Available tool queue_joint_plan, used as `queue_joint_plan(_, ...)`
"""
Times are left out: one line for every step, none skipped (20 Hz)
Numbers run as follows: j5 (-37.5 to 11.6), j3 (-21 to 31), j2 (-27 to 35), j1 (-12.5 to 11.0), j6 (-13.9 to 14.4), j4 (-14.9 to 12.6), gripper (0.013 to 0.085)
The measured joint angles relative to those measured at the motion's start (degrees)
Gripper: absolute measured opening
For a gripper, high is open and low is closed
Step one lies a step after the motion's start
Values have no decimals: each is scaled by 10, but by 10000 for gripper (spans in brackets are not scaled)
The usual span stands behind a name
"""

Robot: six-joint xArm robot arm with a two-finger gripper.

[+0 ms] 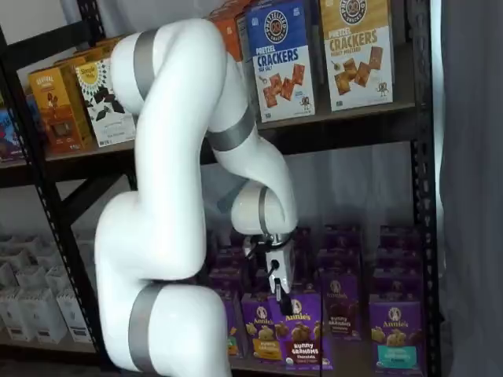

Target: Pick up the purple box with a brown patch in the center, on the bottom shelf, the fifth box from the left

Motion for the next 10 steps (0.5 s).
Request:
queue_joint_plan(2,3,-5,0,1,-1,330)
queue_joint_plan(4,7,-10,0,1,-2,330)
queue_joint_plan(6,10,-14,-1,1,-2,330)
queue_joint_plan(8,13,-19,-1,1,-2,330)
queue_joint_plan(9,15,-22,-1,0,-2,330)
queue_joint_plan(11,18,-27,-2,0,-2,330)
queue_joint_plan(13,20,-31,-2,1,-3,330)
queue_joint_plan(15,22,-33,-2,1,-3,330)
queue_joint_plan(18,23,-36,-3,0,-3,330)
queue_joint_plan(20,23,-38,-3,0,-3,330)
